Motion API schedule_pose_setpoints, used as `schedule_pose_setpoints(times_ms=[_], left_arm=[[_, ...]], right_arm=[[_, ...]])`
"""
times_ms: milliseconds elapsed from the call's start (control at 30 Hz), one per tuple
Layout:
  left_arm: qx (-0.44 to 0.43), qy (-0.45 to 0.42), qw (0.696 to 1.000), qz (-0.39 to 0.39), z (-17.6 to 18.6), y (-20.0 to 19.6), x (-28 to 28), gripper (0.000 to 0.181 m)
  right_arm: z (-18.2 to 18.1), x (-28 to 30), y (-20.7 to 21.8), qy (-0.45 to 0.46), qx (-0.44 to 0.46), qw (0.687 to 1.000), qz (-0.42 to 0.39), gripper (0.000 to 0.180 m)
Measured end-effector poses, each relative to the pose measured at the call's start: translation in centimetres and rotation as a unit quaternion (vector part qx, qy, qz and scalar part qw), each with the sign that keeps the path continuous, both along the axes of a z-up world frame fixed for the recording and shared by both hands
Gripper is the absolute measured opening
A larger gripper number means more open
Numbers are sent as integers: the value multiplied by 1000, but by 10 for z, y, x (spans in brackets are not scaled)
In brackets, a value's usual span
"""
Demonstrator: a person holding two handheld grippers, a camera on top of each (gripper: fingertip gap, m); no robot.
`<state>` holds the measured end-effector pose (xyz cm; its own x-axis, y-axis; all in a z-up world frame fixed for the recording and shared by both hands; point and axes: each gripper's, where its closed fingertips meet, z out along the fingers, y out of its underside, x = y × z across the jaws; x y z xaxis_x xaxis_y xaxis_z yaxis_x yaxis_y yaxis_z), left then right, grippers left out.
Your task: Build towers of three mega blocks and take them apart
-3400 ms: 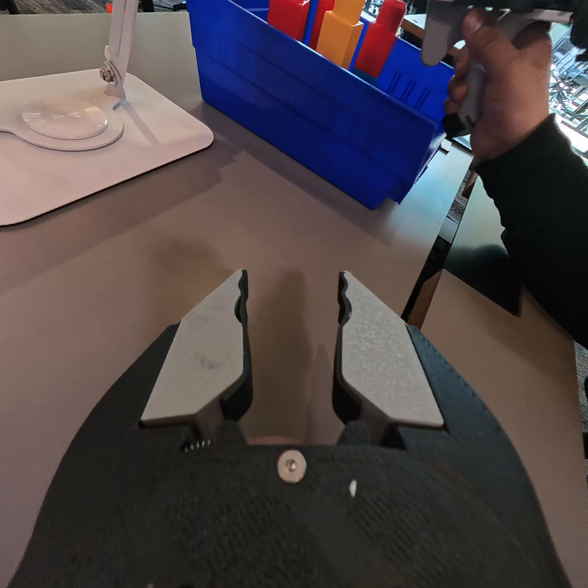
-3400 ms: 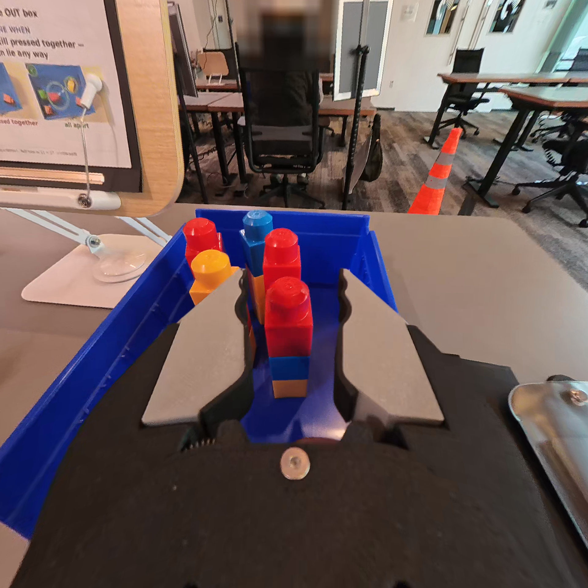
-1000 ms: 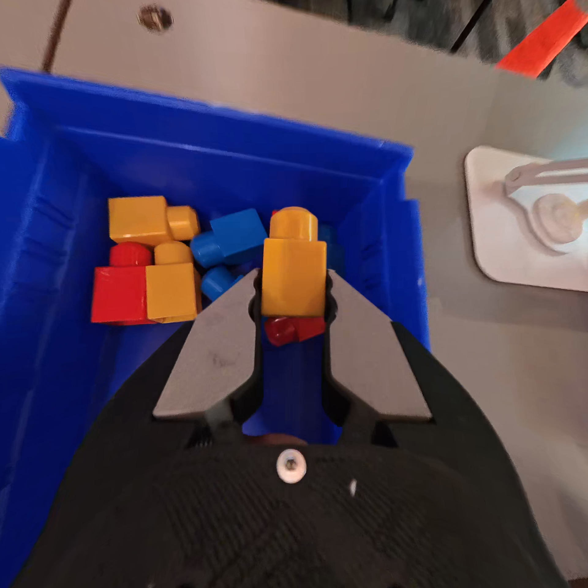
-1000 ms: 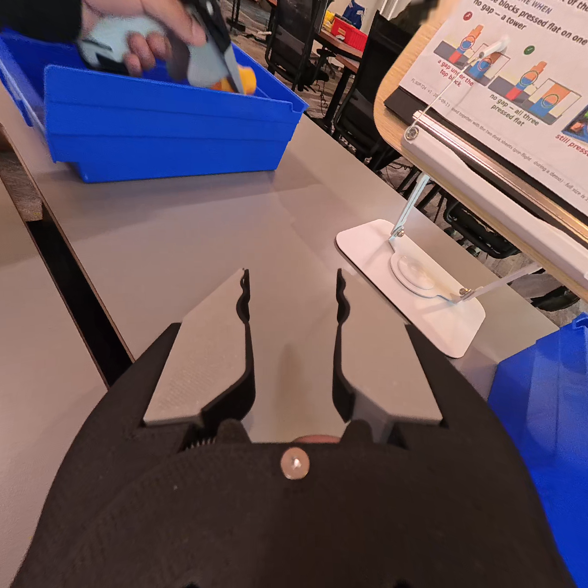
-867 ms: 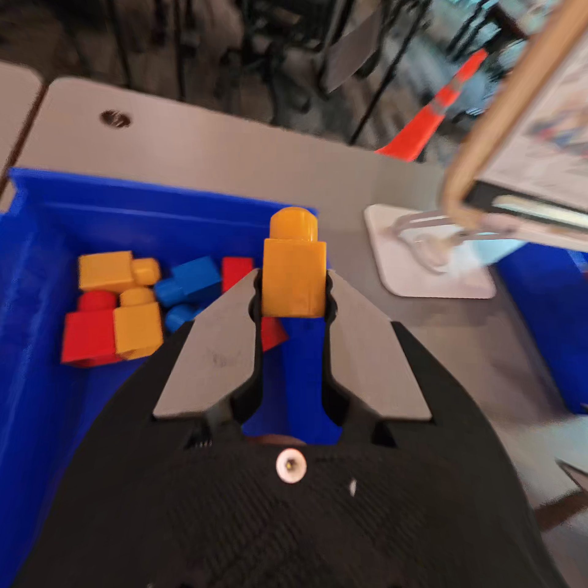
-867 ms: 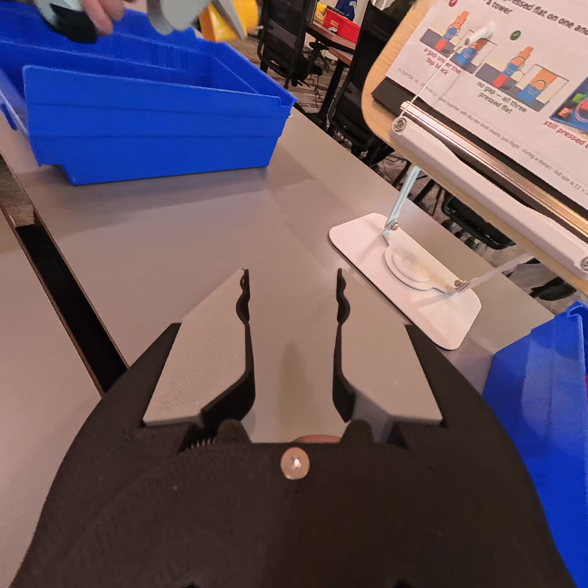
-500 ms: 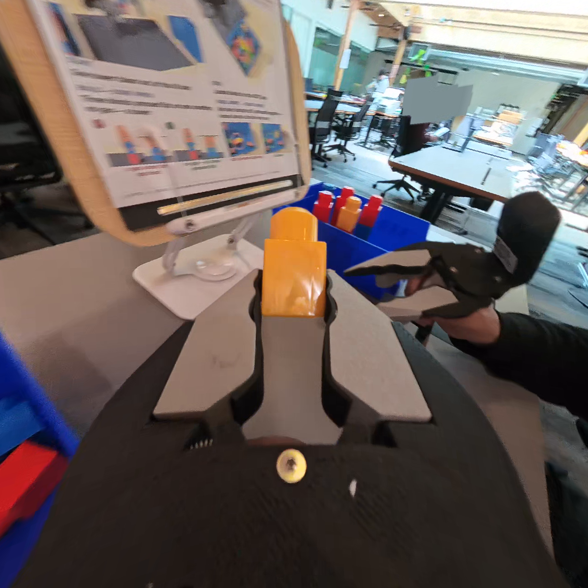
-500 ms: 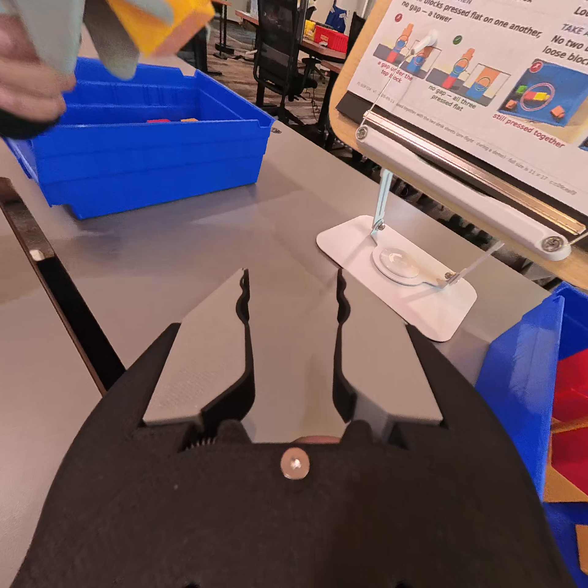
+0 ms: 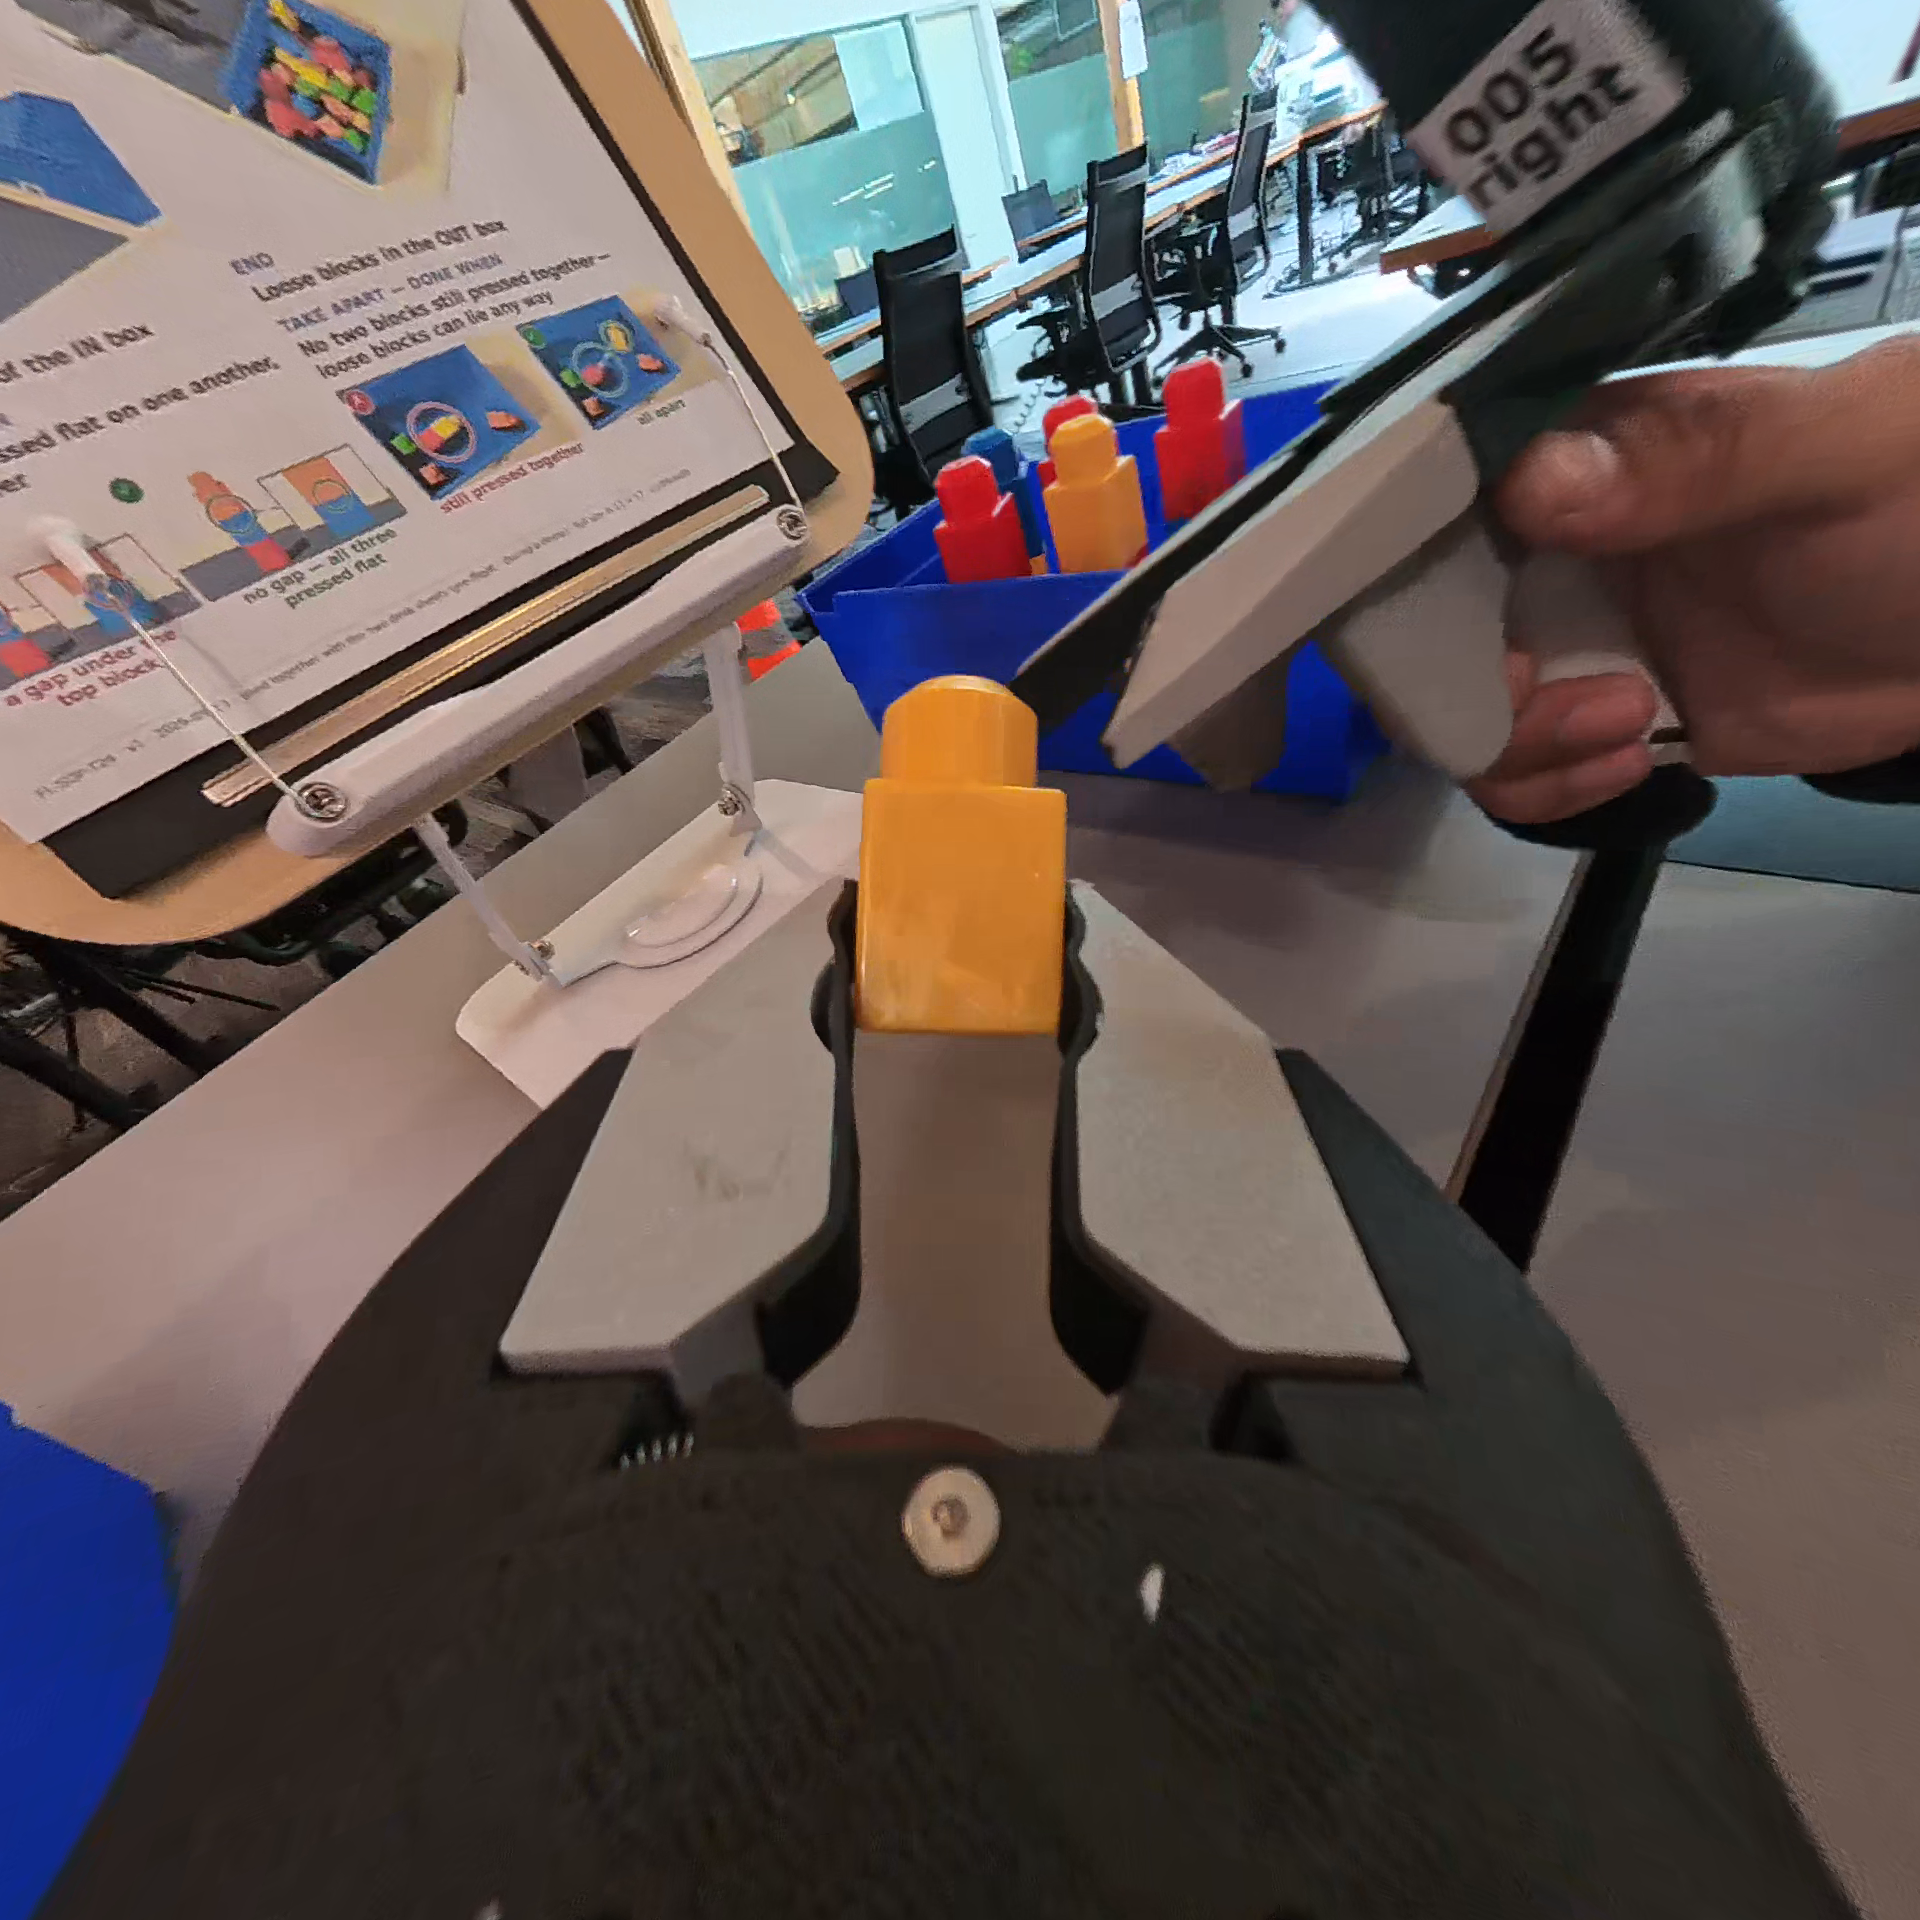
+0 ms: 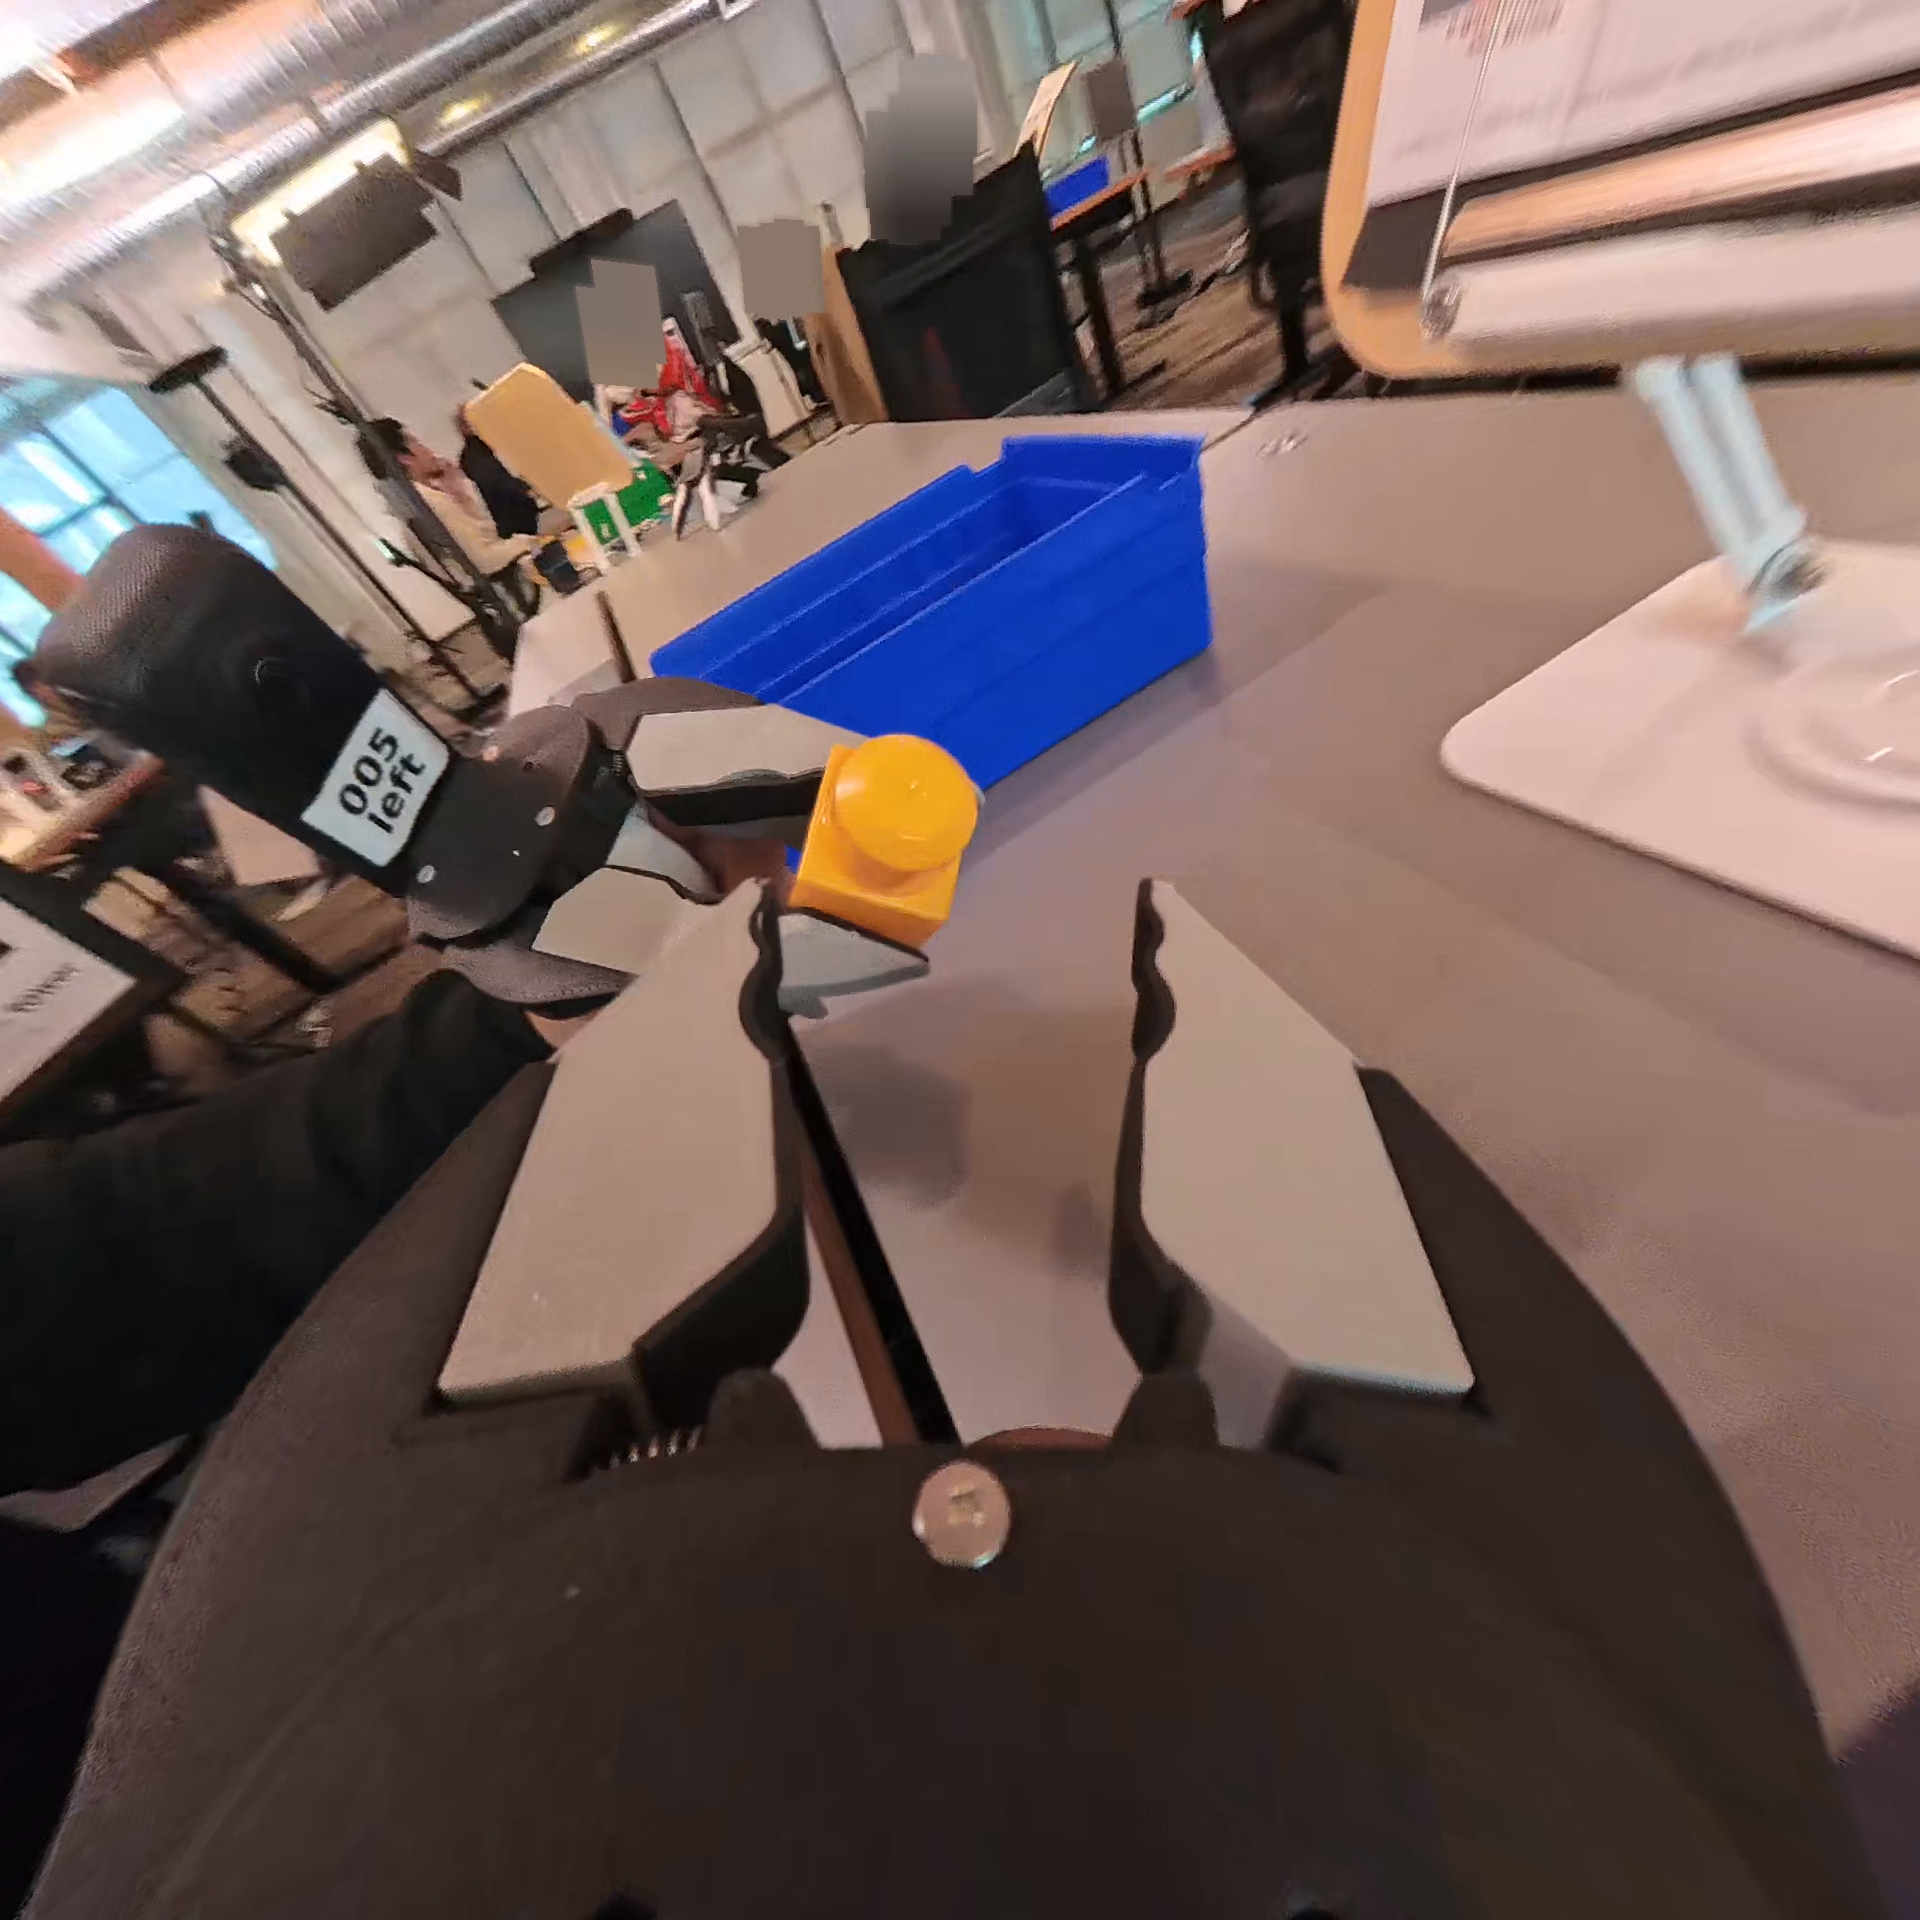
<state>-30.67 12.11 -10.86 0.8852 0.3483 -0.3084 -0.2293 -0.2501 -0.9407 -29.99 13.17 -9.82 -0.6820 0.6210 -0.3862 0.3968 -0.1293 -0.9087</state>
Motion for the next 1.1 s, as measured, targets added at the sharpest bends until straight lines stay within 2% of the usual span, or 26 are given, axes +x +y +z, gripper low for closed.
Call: schedule_pose_setpoints(times_ms=[133,333,400,467,500,733,867,1000,1100], left_arm=[[-5,-16,1000,-20,-9,7,10,36],[-32,10,999,-20,-20,14,16,36],[-39,15,999,-17,-23,15,15,36],[-42,13,999,-20,-25,16,16,36],[-45,12,999,-20,-27,17,17,36],[-53,25,998,-12,-33,18,15,36],[-65,16,998,2,-41,17,11,36],[-77,-36,996,15,-54,13,1,51],[-82,-57,994,33,-57,8,-9,54]], right_arm=[[-16,0,-9,-37,-8,999,25,70],[-23,6,-23,-69,-32,995,61,68],[-27,8,-27,-74,-26,995,68,62],[-32,9,-30,-75,-12,995,72,42],[-34,8,-30,-75,-4,995,67,39],[-42,8,-28,-101,-2,992,71,37],[-40,3,-20,-87,16,995,48,36],[-39,-3,-6,-84,29,996,18,36],[-44,-10,8,-81,64,995,-14,36]])
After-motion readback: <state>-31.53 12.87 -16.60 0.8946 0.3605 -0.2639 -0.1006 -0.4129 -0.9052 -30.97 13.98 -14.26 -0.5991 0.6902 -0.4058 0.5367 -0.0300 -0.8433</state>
